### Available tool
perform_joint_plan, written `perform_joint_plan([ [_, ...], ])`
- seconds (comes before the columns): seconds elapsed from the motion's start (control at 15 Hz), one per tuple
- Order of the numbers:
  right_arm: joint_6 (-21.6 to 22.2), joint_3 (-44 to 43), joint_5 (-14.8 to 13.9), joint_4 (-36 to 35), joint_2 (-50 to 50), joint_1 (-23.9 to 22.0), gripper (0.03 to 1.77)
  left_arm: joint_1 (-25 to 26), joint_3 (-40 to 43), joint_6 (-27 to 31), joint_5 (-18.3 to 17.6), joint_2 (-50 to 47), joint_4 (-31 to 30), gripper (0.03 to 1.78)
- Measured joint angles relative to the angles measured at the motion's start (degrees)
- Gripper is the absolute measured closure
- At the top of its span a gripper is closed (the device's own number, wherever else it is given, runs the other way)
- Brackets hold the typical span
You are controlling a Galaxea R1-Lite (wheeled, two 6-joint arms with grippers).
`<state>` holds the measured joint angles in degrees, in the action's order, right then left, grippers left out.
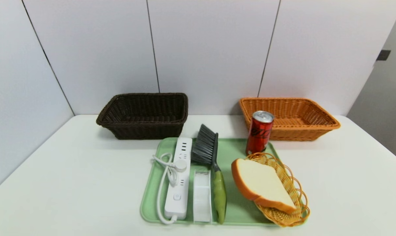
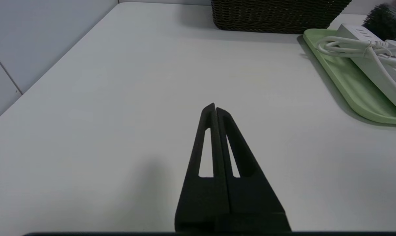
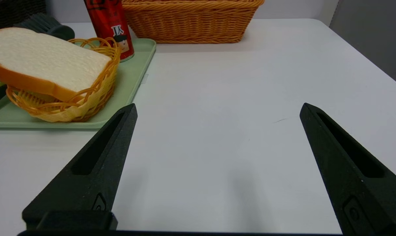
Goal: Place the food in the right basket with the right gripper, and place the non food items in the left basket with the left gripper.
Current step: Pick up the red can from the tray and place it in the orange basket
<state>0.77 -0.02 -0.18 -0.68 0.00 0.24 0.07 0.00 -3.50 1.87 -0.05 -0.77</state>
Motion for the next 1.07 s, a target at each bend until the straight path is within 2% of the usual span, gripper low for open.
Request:
perform_joint_plan([
  [0.33, -0.5, 0.0, 0.1, 0.0, 0.0, 0.0, 0.09, 0.0, -0.2, 0.1, 0.0, 0.0, -0.1, 1.77],
  [0.47, -0.2, -2.0, 0.7, -0.3, 0.1, 0.0, 0.09, 0.0, -3.7, 0.1, -0.7, 0.0, 1.7, 1.77],
  [0.67, 0.1, -11.3, 5.7, 2.5, 3.4, 0.0, 0.09, 0.0, -12.7, 0.0, -5.1, 1.3, 9.2, 1.77],
  [0.73, 0.1, -14.0, 7.3, 2.9, 5.6, 0.2, 0.09, 0.0, -14.7, 0.0, -6.4, 3.0, 9.6, 1.77],
  [0.87, 0.0, -19.5, 8.6, 2.9, 11.0, 1.1, 0.09, -0.1, -18.1, 0.1, -7.3, 8.9, 6.1, 1.77],
  [1.07, 0.0, -27.1, 9.5, -0.2, 21.0, 3.1, 0.09, -0.1, -21.9, 0.3, -7.9, 20.6, -4.4, 1.77],
])
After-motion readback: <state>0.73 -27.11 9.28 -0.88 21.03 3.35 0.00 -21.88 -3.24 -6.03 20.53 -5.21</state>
